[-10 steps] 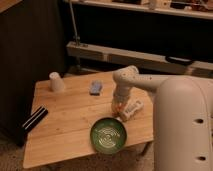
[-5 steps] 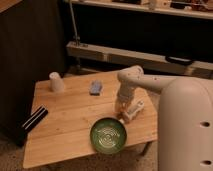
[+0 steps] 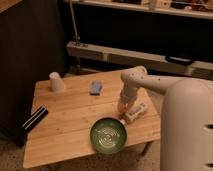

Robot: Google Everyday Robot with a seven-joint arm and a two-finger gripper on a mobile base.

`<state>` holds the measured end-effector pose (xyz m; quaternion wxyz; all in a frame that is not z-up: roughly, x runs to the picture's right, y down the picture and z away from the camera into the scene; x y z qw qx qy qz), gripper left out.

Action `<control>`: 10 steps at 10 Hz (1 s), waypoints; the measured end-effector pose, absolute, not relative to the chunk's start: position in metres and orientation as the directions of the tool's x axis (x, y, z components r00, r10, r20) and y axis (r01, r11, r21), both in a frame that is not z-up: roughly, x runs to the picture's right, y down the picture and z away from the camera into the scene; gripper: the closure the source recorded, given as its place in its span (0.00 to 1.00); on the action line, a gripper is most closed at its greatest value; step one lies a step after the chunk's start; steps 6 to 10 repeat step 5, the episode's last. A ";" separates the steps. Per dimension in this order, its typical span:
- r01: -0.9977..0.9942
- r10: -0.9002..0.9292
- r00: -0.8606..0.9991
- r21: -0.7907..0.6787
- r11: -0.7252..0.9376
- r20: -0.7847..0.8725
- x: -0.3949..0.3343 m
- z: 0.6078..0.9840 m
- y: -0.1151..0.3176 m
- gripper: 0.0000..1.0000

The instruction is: Drag the pepper across the table

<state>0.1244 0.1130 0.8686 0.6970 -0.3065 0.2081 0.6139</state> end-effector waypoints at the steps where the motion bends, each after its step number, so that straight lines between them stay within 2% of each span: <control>1: -0.978 0.727 0.187 -0.192 0.076 -0.661 0.125 0.868 0.112 1.00; 3: -0.924 0.695 0.369 -0.322 0.204 -0.617 0.121 0.867 0.111 1.00; 5: -0.891 0.665 0.445 -0.373 0.260 -0.600 0.123 0.866 0.111 1.00; 10: -0.891 0.665 0.445 -0.373 0.260 -0.600 0.123 0.866 0.111 1.00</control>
